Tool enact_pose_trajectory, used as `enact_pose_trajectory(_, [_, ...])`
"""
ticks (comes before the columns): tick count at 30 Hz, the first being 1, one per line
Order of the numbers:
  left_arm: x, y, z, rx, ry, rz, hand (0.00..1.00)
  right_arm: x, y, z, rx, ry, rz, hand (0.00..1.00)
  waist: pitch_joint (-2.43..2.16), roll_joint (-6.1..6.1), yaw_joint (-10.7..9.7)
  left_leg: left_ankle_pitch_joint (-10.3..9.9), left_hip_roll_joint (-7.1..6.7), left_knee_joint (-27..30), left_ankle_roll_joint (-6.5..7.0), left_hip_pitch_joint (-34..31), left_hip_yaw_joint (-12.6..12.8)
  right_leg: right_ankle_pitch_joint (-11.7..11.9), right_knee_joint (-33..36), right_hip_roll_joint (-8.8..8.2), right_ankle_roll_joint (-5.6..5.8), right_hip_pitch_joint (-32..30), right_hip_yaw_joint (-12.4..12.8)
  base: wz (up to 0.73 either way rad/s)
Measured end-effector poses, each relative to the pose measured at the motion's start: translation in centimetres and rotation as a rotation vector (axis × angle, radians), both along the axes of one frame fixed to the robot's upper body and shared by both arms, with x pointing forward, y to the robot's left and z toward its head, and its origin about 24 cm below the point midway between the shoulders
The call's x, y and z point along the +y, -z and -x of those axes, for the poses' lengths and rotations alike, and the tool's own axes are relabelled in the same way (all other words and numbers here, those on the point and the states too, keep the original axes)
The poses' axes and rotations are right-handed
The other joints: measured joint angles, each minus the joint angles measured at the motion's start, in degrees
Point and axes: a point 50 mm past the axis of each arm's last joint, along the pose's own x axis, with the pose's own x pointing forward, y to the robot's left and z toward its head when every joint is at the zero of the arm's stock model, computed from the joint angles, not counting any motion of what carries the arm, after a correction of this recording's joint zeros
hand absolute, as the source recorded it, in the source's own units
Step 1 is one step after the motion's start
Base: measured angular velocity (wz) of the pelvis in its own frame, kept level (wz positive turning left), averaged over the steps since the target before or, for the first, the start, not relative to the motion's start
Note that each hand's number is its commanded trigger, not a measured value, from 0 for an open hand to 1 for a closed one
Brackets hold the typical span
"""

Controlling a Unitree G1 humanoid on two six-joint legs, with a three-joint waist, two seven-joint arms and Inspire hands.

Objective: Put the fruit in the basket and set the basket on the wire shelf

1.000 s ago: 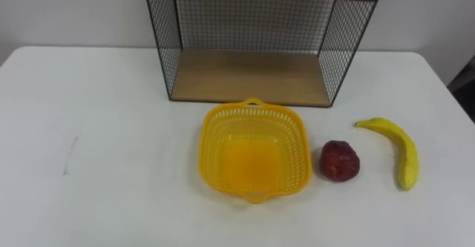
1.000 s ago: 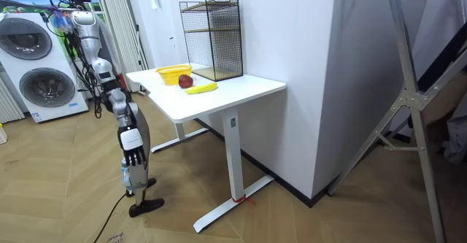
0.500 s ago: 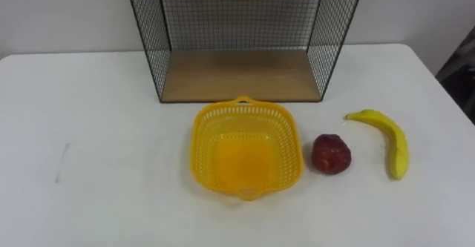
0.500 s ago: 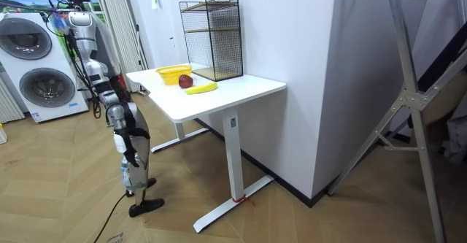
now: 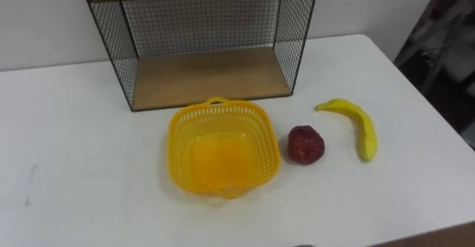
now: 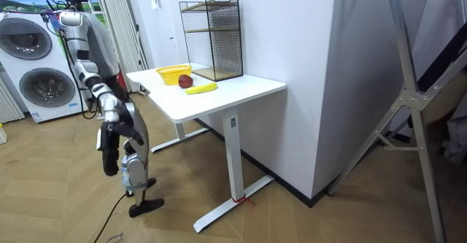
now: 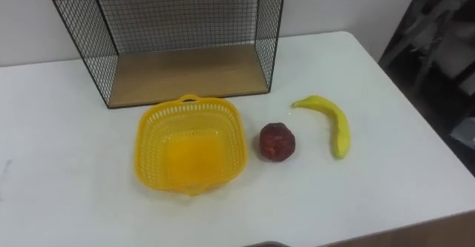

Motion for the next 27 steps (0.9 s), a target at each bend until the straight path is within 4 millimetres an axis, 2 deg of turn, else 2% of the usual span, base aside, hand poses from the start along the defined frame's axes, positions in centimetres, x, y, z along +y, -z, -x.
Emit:
enact_pose_trajectory(3, [0.5,-0.2,-0.7,-0.021,0.038,-0.015,0.00,-1.9,-4.0,-2.3,0.073,-0.031,0.237,0.00,0.03,-0.22,0.29,0.01,-0.04,-0.20,0.01,-0.16,0.03,0.03,0.10,0.03,0.04,-0.17,0.23,-0.02])
enact_pose_trajectory(6, [0.3,-0.2,-1.1,-0.025,0.069,-0.021,0.00,-2.4,-8.0,-4.7,0.173,-0.115,0.515,0.00,0.08,-0.38,1.30,0.04,-0.01,-0.50,0.00,-0.73,0.37,0.08,0.15,0.17,0.04,-0.98,0.57,-0.07])
enact_pose_trajectory(8, [0.1,-0.2,-1.7,-0.036,0.093,-0.017,0.00,-2.0,-10.6,-6.4,0.150,-0.166,0.664,0.00,0.50,-0.85,1.67,0.22,-0.03,-0.52,0.02,-1.00,0.36,0.10,0.28,0.17,0.02,-1.18,0.66,0.00])
enact_pose_trajectory(10, [-0.3,-0.1,-2.0,-0.035,0.133,-0.008,0.00,-1.1,-13.4,-8.2,0.119,-0.248,0.843,0.00,0.59,-0.85,2.35,0.21,0.03,-0.47,0.02,-1.77,0.37,0.27,0.16,0.21,-0.03,-1.92,0.61,0.00])
enact_pose_trajectory(11, [-0.5,0.0,-2.3,-0.039,0.145,-0.005,0.00,-0.8,-14.0,-8.7,0.107,-0.271,0.876,0.00,0.57,-0.97,2.81,0.21,0.08,-0.46,0.02,-1.78,0.40,0.42,0.00,0.25,-0.07,-1.98,0.62,-0.04])
enact_pose_trajectory(13, [-0.8,0.1,-2.8,-0.044,0.178,0.008,0.00,0.9,-15.6,-10.5,0.058,-0.387,0.980,0.00,1.06,-0.82,4.11,0.20,0.25,-0.42,0.00,-1.72,0.69,0.67,-0.21,0.44,-0.12,-2.03,0.78,-0.05])
enact_pose_trajectory(16, [-1.4,0.2,-3.1,-0.040,0.220,0.026,0.00,2.7,-16.5,-12.2,-0.008,-0.546,1.058,0.00,0.98,-0.70,5.22,0.20,0.27,-0.50,0.00,-1.70,0.76,0.74,-0.61,0.46,-0.10,-1.84,0.86,0.03])
enact_pose_trajectory(18, [-1.8,0.3,-3.1,-0.033,0.251,0.036,0.00,3.8,-16.2,-13.2,-0.038,-0.651,1.056,0.00,0.79,-0.68,6.07,0.20,0.25,-0.50,0.00,-1.70,0.62,0.84,-1.02,0.48,-0.08,-1.71,1.06,0.00])
enact_pose_trajectory(20, [-2.1,0.4,-3.2,-0.035,0.270,0.047,0.00,4.7,-16.0,-14.1,-0.069,-0.762,1.049,0.00,0.83,-0.19,6.69,0.21,0.17,-0.50,0.00,-1.82,0.22,0.85,-1.05,0.43,-0.08,-1.74,1.06,0.00])
enact_pose_trajectory(24, [-2.1,0.5,-3.3,-0.028,0.275,0.075,0.00,6.7,-16.2,-16.3,-0.157,-1.012,1.045,0.00,0.40,0.60,7.09,0.29,0.48,-0.44,-0.12,-1.68,0.14,0.91,-1.05,0.49,-0.18,-1.75,0.73,0.02])
enact_pose_trajectory(27, [-2.2,0.5,-3.3,-0.017,0.282,0.097,0.00,7.7,-15.9,-17.1,-0.189,-1.169,1.017,0.00,0.43,0.48,7.80,0.40,0.54,-0.39,-0.27,-1.70,-0.17,0.98,-1.05,0.54,-0.29,-1.72,0.58,0.04])
